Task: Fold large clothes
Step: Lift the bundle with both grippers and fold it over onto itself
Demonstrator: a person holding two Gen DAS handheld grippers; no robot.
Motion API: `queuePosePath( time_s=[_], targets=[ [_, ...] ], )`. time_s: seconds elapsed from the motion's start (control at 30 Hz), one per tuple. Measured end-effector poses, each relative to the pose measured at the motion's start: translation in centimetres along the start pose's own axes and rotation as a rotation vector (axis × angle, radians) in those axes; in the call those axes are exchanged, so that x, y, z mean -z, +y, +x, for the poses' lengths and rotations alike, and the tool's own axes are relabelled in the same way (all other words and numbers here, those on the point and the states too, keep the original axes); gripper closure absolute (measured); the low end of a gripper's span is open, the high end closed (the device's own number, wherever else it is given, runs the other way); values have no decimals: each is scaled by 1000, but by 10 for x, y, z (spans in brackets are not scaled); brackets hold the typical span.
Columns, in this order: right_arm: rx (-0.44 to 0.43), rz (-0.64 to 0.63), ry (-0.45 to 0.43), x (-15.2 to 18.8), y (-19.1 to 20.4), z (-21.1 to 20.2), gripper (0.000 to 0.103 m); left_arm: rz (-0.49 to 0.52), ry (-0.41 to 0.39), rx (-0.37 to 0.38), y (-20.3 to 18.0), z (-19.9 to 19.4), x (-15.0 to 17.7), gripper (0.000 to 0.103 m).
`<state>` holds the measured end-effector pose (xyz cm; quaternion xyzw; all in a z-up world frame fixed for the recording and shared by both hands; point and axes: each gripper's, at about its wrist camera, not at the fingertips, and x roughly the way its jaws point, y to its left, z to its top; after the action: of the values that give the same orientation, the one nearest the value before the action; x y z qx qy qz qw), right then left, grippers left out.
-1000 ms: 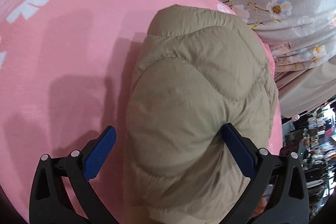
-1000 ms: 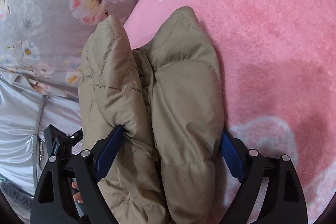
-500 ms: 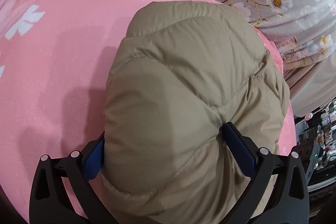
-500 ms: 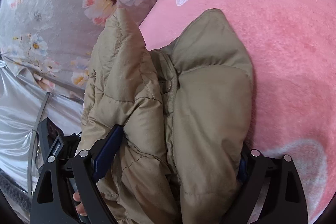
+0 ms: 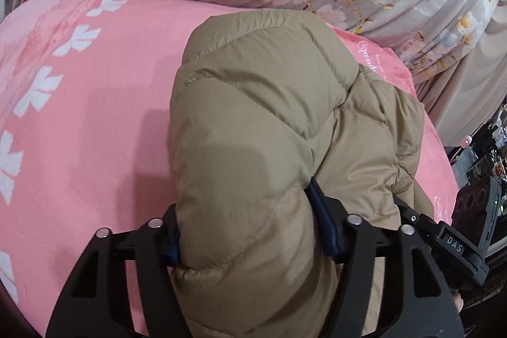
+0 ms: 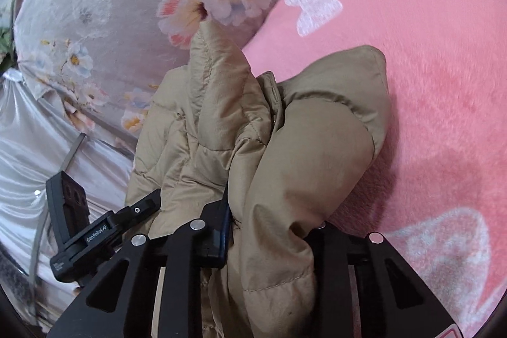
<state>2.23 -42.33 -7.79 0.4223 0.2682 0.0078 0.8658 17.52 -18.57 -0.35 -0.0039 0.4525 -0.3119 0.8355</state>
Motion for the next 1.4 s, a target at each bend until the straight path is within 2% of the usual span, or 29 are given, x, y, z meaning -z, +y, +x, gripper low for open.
queuePosePath(
  time_s=[0.2,0.4,0.63,0.77,0.93,1.1,1.4],
  targets=[
    [16,-143,-99,-8,49,-31,77,42,-91,20,-9,-39,-12,53],
    [-38,-226,-172,-25,101,-57,77,76,-202,44,-15,-86,-32,55],
    [-115,-327,-244,-46,162,-62,77,107,-351,61,-2,-146,-62,55],
    [-157,-382,-271,-55,200,-52,77,135,-438,35,15,-176,-79,55],
    [-196,-412,-263,-61,236,-16,77,140,-494,-9,50,-196,-97,55],
    [-198,-415,-213,-58,256,38,77,107,-476,-55,98,-183,-112,55],
    [-112,-356,-48,-34,242,172,77,29,-333,-130,197,-96,-119,55]
  ],
)
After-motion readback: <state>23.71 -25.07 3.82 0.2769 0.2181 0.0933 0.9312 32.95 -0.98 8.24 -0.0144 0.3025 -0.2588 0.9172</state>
